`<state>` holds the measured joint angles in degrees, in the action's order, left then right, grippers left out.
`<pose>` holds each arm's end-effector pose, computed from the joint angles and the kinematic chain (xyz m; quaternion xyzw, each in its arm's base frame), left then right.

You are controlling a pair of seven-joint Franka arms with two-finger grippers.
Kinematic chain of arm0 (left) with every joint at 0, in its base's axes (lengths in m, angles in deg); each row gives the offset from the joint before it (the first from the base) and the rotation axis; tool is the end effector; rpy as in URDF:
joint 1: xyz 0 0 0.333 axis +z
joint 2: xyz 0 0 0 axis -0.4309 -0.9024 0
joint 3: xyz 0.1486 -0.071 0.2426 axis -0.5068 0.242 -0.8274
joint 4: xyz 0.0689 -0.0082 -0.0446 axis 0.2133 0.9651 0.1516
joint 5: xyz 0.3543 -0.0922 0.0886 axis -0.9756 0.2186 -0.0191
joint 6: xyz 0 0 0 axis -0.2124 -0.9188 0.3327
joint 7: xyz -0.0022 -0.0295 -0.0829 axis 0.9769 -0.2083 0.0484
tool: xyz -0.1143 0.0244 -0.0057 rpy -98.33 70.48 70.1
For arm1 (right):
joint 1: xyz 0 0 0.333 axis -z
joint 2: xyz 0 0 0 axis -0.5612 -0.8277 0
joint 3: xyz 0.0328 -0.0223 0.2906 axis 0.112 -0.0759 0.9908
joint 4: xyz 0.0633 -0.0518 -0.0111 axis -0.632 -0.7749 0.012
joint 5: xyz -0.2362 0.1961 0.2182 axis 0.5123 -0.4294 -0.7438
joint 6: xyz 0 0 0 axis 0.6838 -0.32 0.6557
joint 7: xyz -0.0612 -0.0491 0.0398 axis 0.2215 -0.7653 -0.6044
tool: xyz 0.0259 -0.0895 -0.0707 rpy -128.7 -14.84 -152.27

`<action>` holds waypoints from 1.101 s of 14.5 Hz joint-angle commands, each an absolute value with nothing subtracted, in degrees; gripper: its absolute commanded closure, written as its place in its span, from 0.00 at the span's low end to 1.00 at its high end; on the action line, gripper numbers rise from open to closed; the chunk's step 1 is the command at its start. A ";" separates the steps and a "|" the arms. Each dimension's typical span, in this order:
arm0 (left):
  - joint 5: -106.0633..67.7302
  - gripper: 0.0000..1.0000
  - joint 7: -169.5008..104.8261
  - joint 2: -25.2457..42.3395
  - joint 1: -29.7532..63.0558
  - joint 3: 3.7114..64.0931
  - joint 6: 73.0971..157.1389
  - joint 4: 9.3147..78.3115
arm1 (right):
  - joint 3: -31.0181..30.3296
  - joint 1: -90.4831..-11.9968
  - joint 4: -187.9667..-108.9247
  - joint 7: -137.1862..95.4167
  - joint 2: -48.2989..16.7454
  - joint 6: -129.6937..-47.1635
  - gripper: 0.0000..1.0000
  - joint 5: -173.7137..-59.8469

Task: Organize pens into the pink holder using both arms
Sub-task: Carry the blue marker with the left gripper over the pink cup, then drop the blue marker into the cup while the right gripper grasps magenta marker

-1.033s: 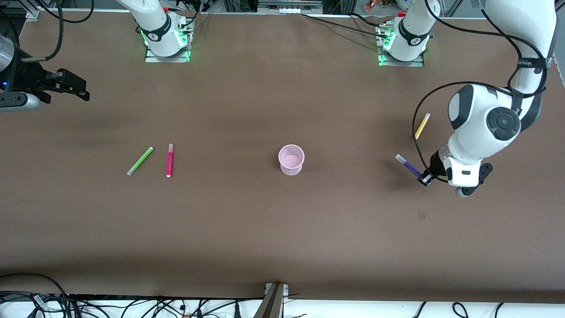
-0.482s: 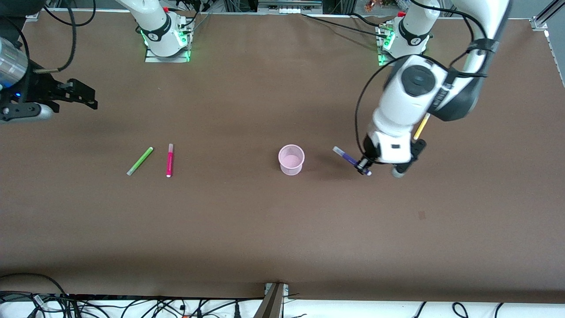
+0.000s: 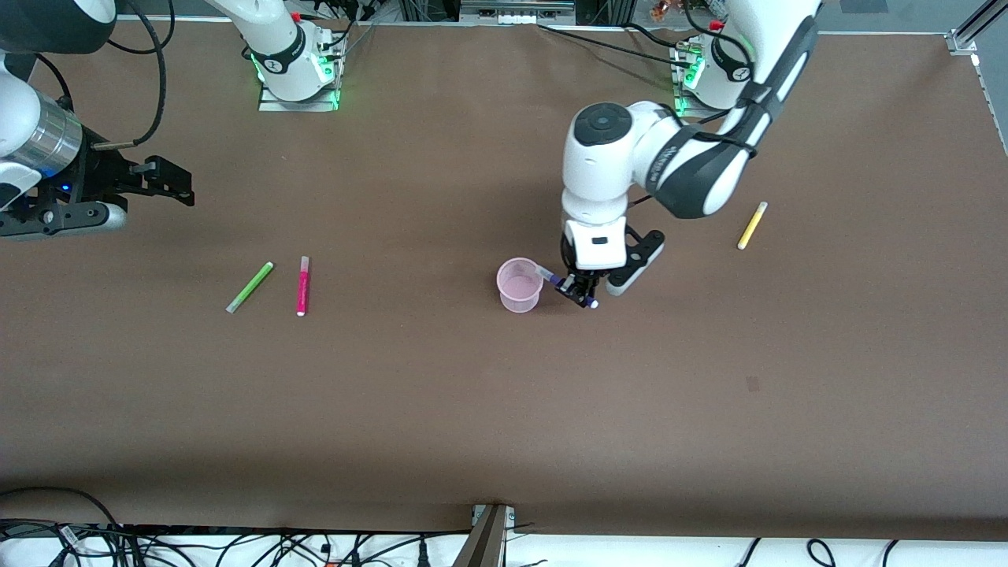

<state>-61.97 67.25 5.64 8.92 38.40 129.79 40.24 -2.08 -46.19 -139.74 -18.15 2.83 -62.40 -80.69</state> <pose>0.5436 -0.3871 0.3291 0.8946 0.4137 0.1641 0.0406 0.5543 0.0514 0.5436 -0.9969 -0.0621 0.0491 0.0009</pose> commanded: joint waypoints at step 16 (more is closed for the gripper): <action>-73.95 1.00 74.59 -0.64 -3.90 30.71 126.19 34.81 | -1.84 -48.55 -139.07 -21.31 -7.42 -65.97 0.00 -80.81</action>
